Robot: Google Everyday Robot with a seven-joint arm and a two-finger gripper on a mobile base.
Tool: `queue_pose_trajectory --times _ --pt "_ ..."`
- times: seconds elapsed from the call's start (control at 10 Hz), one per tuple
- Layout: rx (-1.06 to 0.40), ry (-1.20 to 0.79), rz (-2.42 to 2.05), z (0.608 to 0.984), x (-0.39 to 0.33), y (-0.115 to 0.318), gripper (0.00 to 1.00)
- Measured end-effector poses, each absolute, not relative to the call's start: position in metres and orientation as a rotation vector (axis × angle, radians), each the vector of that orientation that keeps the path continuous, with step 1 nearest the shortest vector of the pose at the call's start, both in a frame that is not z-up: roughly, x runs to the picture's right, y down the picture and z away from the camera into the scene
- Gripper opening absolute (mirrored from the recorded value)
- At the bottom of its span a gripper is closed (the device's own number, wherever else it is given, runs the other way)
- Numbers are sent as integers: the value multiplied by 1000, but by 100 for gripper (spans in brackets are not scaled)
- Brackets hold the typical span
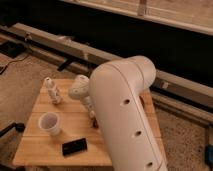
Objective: Wipe the white sponge on the table
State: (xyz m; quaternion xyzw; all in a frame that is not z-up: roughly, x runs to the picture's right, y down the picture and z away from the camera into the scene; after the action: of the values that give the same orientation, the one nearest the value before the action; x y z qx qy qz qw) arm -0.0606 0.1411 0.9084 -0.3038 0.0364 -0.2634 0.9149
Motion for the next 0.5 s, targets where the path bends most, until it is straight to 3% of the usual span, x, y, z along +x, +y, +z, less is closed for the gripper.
queue_pose_trajectory --times 0.1,0.5 --pt "-618 73 -520 906 -57 141 4" --pt "-519 0 -480 888 -57 123 43"
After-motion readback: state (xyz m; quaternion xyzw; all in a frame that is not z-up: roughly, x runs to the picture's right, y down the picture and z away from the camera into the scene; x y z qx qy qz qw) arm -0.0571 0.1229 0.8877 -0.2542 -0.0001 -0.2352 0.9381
